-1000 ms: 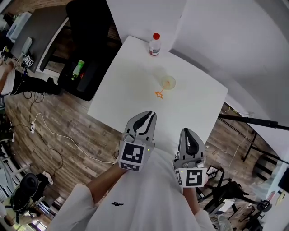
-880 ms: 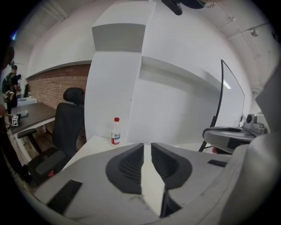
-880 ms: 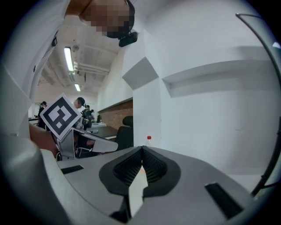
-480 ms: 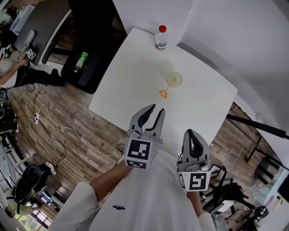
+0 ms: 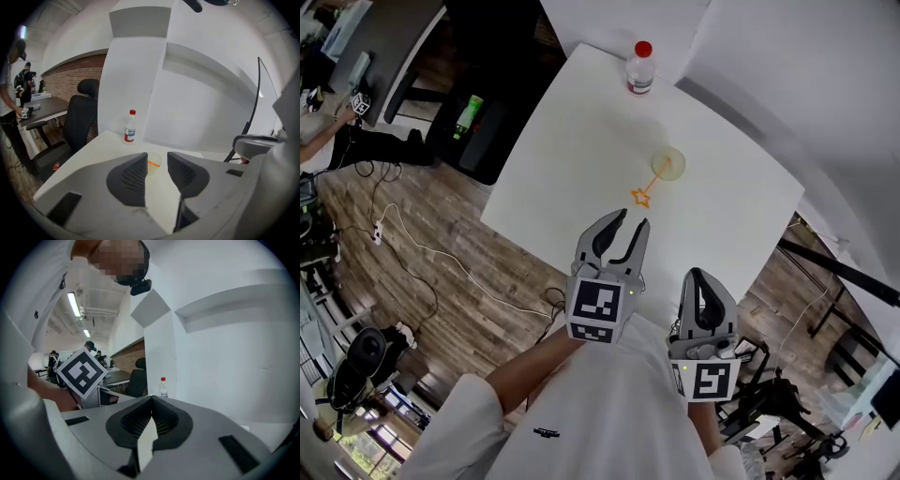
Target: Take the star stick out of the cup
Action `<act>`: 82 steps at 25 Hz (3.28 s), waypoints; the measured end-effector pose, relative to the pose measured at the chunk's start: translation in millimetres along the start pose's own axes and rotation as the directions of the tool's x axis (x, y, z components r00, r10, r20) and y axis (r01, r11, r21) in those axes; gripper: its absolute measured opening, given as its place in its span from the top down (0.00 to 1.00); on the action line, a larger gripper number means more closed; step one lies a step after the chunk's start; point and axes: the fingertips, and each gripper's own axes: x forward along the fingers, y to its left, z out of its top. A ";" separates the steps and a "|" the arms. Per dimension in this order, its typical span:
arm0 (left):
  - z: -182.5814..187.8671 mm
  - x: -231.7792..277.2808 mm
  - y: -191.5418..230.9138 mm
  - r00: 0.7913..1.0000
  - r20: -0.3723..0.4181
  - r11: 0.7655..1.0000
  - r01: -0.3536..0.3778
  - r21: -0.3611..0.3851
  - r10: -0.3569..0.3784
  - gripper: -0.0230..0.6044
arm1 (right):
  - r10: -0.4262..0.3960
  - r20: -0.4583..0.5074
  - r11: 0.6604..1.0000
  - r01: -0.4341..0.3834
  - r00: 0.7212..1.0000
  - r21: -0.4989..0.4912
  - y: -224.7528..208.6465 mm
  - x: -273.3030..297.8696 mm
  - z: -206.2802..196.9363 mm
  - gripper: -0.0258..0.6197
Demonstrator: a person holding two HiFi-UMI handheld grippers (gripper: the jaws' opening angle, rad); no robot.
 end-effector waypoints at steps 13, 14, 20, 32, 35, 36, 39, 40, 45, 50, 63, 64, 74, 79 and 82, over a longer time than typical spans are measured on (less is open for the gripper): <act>-21.5 37.5 12.8 0.997 -0.070 0.999 -0.019 -0.027 0.017 0.72 | -0.019 -0.061 0.999 0.021 0.998 0.032 -19.0 6.1 -24.0 0.96; -22.5 39.2 13.3 0.997 -0.072 1.000 -0.019 -0.025 0.017 0.72 | -0.020 -0.062 0.999 0.022 0.998 0.033 -19.2 6.6 -24.8 0.96; -21.9 48.8 14.6 0.998 -0.066 1.000 -0.020 -0.015 0.019 0.72 | -0.028 -0.078 0.999 0.031 0.997 0.044 -22.9 9.3 -31.0 0.96; -22.3 56.6 15.2 0.998 -0.066 0.999 -0.020 -0.033 0.018 0.72 | -0.039 -0.094 0.998 0.044 0.995 0.051 -27.1 13.8 -34.6 0.96; -19.6 61.0 14.9 0.998 -0.066 1.000 -0.021 -0.022 0.020 0.72 | -0.041 -0.096 0.998 0.047 0.995 0.052 -27.4 13.5 -34.0 0.96; -19.4 62.4 14.8 0.998 -0.067 1.000 -0.021 -0.019 0.020 0.72 | -0.043 -0.097 0.997 0.048 0.994 0.053 -27.8 13.3 -34.3 0.96; -19.7 65.9 16.3 0.997 -0.069 1.000 -0.020 -0.013 0.019 0.78 | -0.050 -0.097 0.997 0.056 0.994 0.054 -29.1 13.4 -34.9 0.96; -20.1 67.2 16.9 0.997 -0.071 1.000 -0.021 -0.008 0.020 0.78 | -0.053 -0.097 0.997 0.058 0.994 0.053 -29.8 13.6 -35.0 0.96; -18.7 72.7 17.7 0.997 -0.070 0.999 -0.026 0.034 0.028 0.78 | -0.059 -0.095 0.996 0.065 0.994 0.056 -32.8 13.6 -35.9 0.96; -14.9 75.4 15.3 0.998 -0.063 0.999 -0.022 0.037 0.025 0.78 | -0.062 -0.094 0.996 0.067 0.994 0.058 -31.8 10.8 -35.7 0.96; -3.4 75.0 15.4 0.998 -0.033 0.996 -0.049 0.077 0.051 0.92 | -0.073 -0.075 0.996 0.078 0.994 0.054 -34.4 7.3 -28.9 0.96; -2.6 74.0 14.6 0.998 -0.031 0.996 -0.047 0.079 0.049 0.92 | -0.073 -0.072 0.996 0.077 0.995 0.053 -34.2 7.0 -27.5 0.96; 7.3 55.8 4.3 0.999 0.006 0.994 -0.034 0.105 0.033 0.92 | -0.072 -0.037 0.996 0.074 0.997 0.046 -30.2 -1.0 -18.0 0.96; 12.6 40.4 -2.4 0.999 0.030 0.991 -0.034 0.127 0.030 0.92 | -0.076 -0.017 0.996 0.076 0.997 0.038 -27.5 -10.7 -14.4 0.96; 14.8 30.6 -6.0 0.999 0.043 0.991 -0.034 0.132 0.028 0.92 | -0.079 -0.002 0.996 0.079 0.997 0.036 -25.7 -16.0 -12.1 0.96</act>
